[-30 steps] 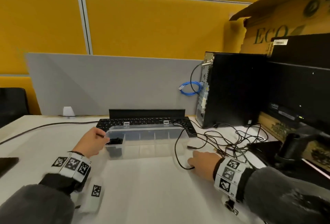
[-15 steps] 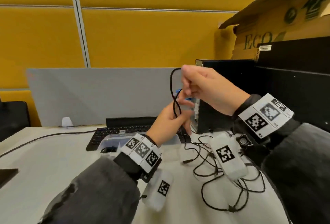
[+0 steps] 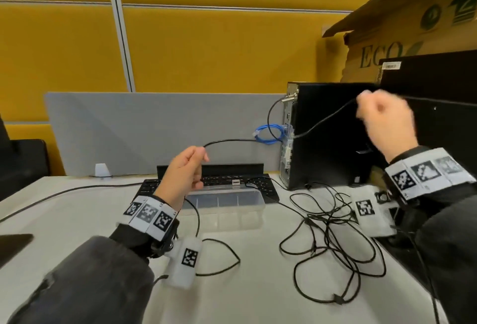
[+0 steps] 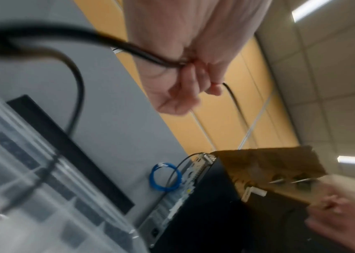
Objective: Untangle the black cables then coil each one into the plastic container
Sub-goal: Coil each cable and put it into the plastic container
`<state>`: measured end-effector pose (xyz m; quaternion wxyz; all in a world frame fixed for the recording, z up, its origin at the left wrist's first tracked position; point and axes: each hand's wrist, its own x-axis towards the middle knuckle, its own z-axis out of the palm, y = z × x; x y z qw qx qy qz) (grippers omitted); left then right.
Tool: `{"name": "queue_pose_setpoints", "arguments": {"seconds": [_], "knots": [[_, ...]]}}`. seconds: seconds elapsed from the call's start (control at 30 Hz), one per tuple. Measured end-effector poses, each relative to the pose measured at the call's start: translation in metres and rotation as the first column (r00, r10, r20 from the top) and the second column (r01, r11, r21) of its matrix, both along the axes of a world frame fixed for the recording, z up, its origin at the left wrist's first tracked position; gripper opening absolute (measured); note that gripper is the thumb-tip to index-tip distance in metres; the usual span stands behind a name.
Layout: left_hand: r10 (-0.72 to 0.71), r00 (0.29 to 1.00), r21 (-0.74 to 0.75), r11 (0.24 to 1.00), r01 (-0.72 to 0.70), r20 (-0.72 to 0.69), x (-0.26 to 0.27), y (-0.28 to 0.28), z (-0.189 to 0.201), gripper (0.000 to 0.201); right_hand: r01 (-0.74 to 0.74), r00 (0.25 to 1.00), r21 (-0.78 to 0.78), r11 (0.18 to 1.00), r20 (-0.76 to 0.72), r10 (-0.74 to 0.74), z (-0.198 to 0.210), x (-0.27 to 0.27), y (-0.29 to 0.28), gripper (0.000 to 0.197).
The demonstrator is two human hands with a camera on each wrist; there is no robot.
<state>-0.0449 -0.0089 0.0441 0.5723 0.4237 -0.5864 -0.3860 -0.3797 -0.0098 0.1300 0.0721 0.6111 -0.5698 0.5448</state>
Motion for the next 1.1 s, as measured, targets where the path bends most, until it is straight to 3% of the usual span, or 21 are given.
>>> {"name": "queue_pose_setpoints", "arguments": {"seconds": [0.07,0.1,0.13,0.2,0.23,0.33,0.37,0.4,0.43,0.47,0.5,0.53,0.6,0.63,0.67,0.73,0.8,0.87,0.97,1.03,1.1], "knots": [[-0.021,0.997,-0.028,0.999,0.023,0.070,-0.005,0.007,0.008,0.028,0.001,0.971,0.403,0.915,-0.217,0.095,-0.021,0.018,0.003,0.025],[-0.043,0.987,-0.046,0.998,0.051,0.157,-0.010,0.013,0.011,0.027,0.035,0.945,0.469,0.882,-0.302,0.124,-0.027,0.030,0.007,0.029],[-0.046,0.963,-0.072,0.995,0.067,0.265,-0.015,0.018,0.013,0.026,0.023,0.924,0.475,0.880,-0.347,0.163,-0.033,0.044,0.013,0.051],[-0.001,0.905,-0.152,0.986,0.073,0.424,-0.027,0.028,0.015,0.024,-0.199,0.904,0.488,0.850,-0.244,0.352,-0.040,0.075,0.024,0.088],[0.006,0.889,-0.184,0.979,0.088,0.458,-0.031,0.030,0.016,0.022,-0.319,0.851,0.522,0.791,-0.209,0.481,-0.044,0.091,0.030,0.090],[-0.075,0.875,-0.182,0.966,0.182,0.479,-0.037,0.036,0.014,0.016,-0.448,0.687,0.704,0.551,-0.123,0.716,-0.056,0.120,0.041,0.031],[-0.097,0.865,-0.162,0.966,0.200,0.492,-0.035,0.037,0.012,0.014,-0.470,0.668,0.704,0.532,-0.110,0.736,-0.059,0.121,0.037,0.026],[-0.103,0.857,-0.136,0.971,0.197,0.504,-0.032,0.038,0.012,0.013,-0.481,0.667,0.675,0.559,-0.131,0.733,-0.059,0.118,0.032,0.025],[-0.094,0.853,-0.108,0.979,0.173,0.513,-0.026,0.038,0.013,0.013,-0.446,0.734,0.703,0.554,-0.067,0.676,-0.054,0.116,0.026,0.016],[-0.078,0.847,-0.082,0.987,0.142,0.526,-0.017,0.038,0.013,0.014,-0.393,0.832,0.688,0.610,-0.017,0.555,-0.046,0.109,0.018,0.008],[-0.056,0.837,-0.063,0.992,0.107,0.544,-0.005,0.036,0.014,0.015,-0.320,0.924,0.603,0.731,0.027,0.382,-0.038,0.095,0.005,0.022],[-0.025,0.816,-0.054,0.996,0.068,0.578,0.009,0.035,0.015,0.017,-0.333,0.941,0.441,0.833,0.205,0.267,-0.031,0.075,-0.006,0.026],[0.053,0.745,-0.050,0.998,-0.027,0.664,0.036,0.031,0.016,0.021,-0.265,0.854,0.183,0.947,0.500,0.143,-0.023,0.031,-0.012,0.013],[0.075,0.714,-0.040,0.997,-0.067,0.696,0.047,0.029,0.016,0.023,-0.190,0.877,0.171,0.967,0.472,0.089,-0.026,0.011,-0.014,0.018],[0.083,0.691,-0.027,0.995,-0.092,0.718,0.054,0.029,0.016,0.024,-0.062,0.949,0.246,0.967,0.316,-0.019,-0.030,-0.002,-0.016,0.018],[0.071,0.664,-0.010,0.995,-0.095,0.745,0.056,0.027,0.016,0.027,0.136,0.990,0.344,0.929,-0.011,-0.141,-0.044,0.002,-0.019,0.036],[0.053,0.652,-0.024,0.998,-0.054,0.757,0.042,0.027,0.016,0.028,0.114,0.958,0.263,0.958,-0.286,-0.035,-0.054,0.044,-0.009,0.056],[0.046,0.649,-0.058,0.998,-0.004,0.760,0.021,0.029,0.016,0.027,-0.117,0.880,0.243,0.963,-0.424,0.215,-0.061,0.099,0.010,0.061],[0.053,0.684,-0.130,0.990,0.061,0.728,-0.003,0.031,0.019,0.020,-0.305,0.686,0.484,0.821,-0.486,0.541,-0.074,0.158,0.031,0.045],[0.032,0.721,-0.135,0.987,0.086,0.692,-0.001,0.032,0.022,0.017,-0.432,0.682,0.492,0.756,-0.371,0.630,-0.076,0.165,0.030,0.029],[0.050,0.741,-0.114,0.993,0.035,0.669,0.016,0.032,0.022,0.020,-0.361,0.775,0.362,0.860,-0.397,0.492,-0.067,0.145,0.015,0.024]]}}
